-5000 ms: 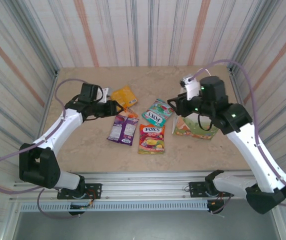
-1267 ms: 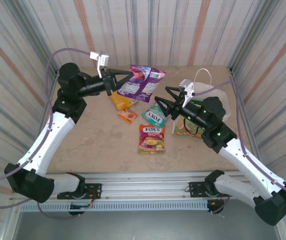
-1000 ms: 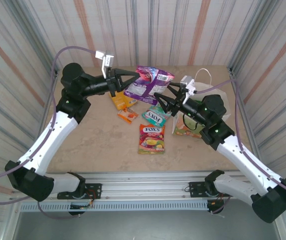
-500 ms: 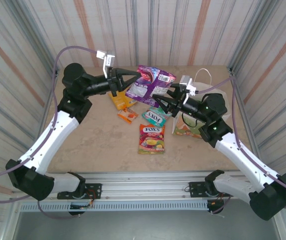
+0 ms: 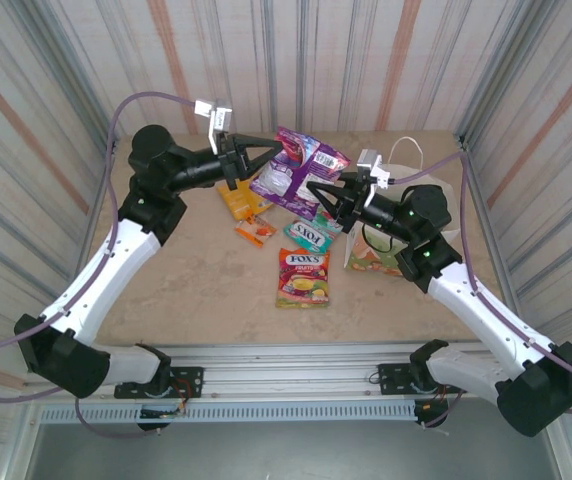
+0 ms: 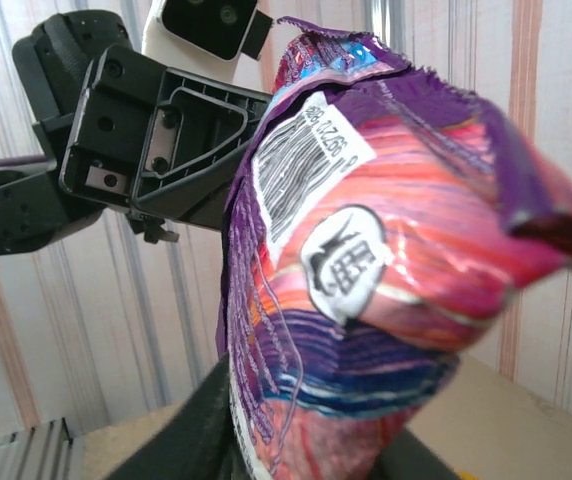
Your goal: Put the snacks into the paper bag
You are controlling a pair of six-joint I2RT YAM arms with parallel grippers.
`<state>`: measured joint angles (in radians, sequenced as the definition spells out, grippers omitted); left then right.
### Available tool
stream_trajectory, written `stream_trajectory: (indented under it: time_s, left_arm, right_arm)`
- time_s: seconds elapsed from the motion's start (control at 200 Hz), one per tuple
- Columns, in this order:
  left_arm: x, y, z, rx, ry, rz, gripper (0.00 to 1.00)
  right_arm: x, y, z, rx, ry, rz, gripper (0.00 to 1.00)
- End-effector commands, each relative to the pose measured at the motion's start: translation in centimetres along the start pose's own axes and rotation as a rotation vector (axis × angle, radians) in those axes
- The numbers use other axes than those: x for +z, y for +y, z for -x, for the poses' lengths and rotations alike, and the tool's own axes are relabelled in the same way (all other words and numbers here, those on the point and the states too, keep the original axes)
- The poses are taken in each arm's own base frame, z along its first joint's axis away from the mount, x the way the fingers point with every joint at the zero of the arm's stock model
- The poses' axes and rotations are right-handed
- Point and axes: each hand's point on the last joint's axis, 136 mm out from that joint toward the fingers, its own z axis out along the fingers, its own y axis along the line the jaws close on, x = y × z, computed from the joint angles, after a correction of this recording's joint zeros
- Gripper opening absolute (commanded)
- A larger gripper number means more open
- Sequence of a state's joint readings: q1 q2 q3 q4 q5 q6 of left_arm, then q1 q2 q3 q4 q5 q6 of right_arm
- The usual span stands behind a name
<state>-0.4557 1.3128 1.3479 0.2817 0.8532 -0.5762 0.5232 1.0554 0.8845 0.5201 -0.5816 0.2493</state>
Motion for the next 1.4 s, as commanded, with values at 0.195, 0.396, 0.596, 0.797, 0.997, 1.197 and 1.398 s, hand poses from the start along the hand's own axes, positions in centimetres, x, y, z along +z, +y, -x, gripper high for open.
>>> stream_trajectory:
  time_s: [0.195,0.396,0.596,0.797,0.997,1.197,1.398]
  left_arm:
    - [0.1,0.5,0.2,0.038,-0.013,0.026,0.04]
    - [-0.2,1.3,-0.2,0.043,-0.007,0.083,0.32]
    - [-0.7,2.9,-1.3,0.050,0.014,0.167,0.60]
    - [-1.3,5.7,-3.9,0.051,0.102,0.293,0.71]
    - [-2.0,8.7,-7.4,0.064,0.207,0.391,0.73]
    - [-2.3,11.4,-10.7,0.055,0.306,0.449,0.73]
    - [-2.5,13.5,-13.5,0.013,0.385,0.486,0.72]
  right_arm:
    - [-0.2,-0.3,1.3,-0.029,-0.021,-0.025,0.11]
    - [-0.3,-1.2,1.7,-0.043,-0.004,-0.071,0.08]
    - [-1.5,-3.1,3.3,-0.085,0.010,-0.134,0.06]
    - [-3.2,-4.9,5.6,-0.160,0.076,-0.171,0.06]
    - [-5.9,-7.2,8.2,-0.250,0.157,-0.225,0.06]
    - [-10.1,-10.2,9.6,-0.303,0.229,-0.304,0.05]
    - [-14.3,-12.1,9.0,-0.295,0.299,-0.329,0.04]
